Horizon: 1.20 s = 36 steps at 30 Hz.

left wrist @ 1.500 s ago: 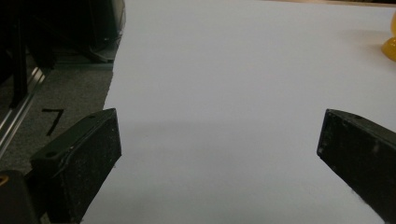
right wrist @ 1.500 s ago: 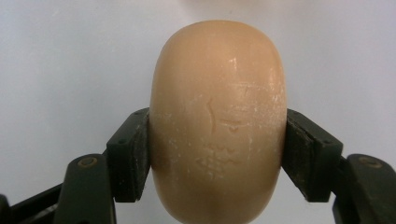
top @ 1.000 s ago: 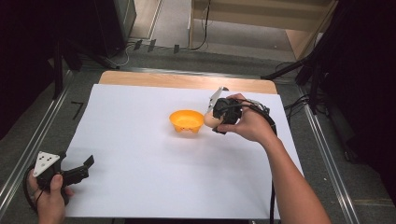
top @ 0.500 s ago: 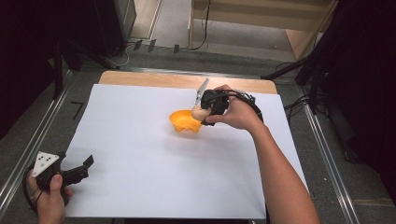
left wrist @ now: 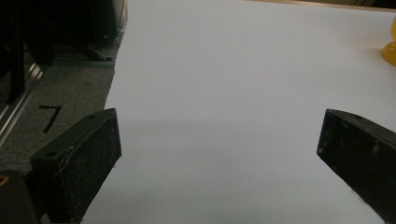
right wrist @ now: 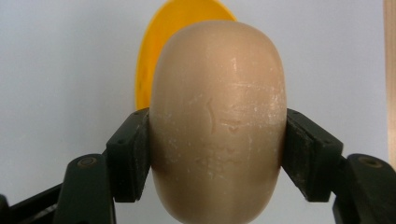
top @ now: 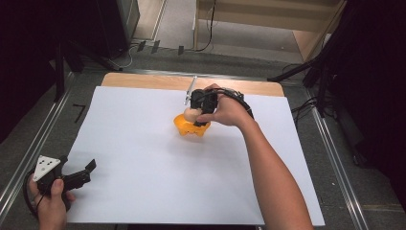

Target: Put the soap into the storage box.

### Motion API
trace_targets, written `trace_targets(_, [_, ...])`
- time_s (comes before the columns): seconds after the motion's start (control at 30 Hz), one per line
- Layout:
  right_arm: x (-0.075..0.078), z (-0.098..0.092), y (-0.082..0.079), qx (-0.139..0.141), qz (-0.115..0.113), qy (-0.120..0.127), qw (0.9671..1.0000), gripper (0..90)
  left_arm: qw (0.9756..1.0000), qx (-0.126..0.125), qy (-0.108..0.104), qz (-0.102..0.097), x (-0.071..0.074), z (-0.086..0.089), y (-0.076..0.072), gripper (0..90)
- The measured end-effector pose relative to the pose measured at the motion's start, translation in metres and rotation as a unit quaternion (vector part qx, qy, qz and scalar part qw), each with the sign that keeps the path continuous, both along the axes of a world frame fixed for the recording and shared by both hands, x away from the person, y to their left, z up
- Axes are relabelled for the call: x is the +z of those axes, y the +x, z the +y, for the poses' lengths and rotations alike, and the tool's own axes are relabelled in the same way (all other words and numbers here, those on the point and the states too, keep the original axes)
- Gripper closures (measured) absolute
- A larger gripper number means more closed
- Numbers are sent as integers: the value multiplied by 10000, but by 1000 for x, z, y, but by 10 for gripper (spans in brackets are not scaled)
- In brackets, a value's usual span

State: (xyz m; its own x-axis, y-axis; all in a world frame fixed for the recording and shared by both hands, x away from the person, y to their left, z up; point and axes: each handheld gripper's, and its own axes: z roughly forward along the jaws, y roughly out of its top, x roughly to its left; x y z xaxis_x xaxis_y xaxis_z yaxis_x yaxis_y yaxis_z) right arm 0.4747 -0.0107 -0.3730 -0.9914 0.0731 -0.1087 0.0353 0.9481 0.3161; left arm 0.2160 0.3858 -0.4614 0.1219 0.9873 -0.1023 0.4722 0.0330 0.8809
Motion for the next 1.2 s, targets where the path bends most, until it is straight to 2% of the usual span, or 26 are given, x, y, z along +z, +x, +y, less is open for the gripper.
trace_targets(0.2, [0,12,2,-62,182,1,9998,330,10000,-26,37,6,0,-1,0,5])
trace_targets(0.5, [-11,15,8,-87,312,-268,9991,329,10000,-24,47,-1,0,-1,0,5])
trace_targets(0.63, [-10,16,9,-161,380,-212,9989,328,10000,-39,68,14,0,-1,1,5])
trace_targets(0.73, [-11,19,8,-8,464,-253,9986,328,10000,-32,53,10,0,-1,0,5])
trace_targets(0.8, [-11,20,6,-32,512,-300,9982,327,10000,-30,53,-4,0,-1,0,5])
trace_targets(0.9, [-12,20,6,-46,502,-323,9982,327,10000,-35,58,3,0,-1,1,5])
trace_targets(1.03, [-9,18,10,-255,441,-228,9984,326,10000,-60,56,2,0,-1,0,5])
trace_targets(1.13, [-6,15,9,-360,482,-190,9980,287,10000,-53,45,1,0,-1,0,5])
trace_targets(1.17, [-7,14,9,-319,423,-178,9984,274,10000,-50,55,0,0,-1,0,5])
trace_targets(1.2, [-6,12,8,-408,420,-185,9981,273,10000,-62,75,4,0,-1,0,5])
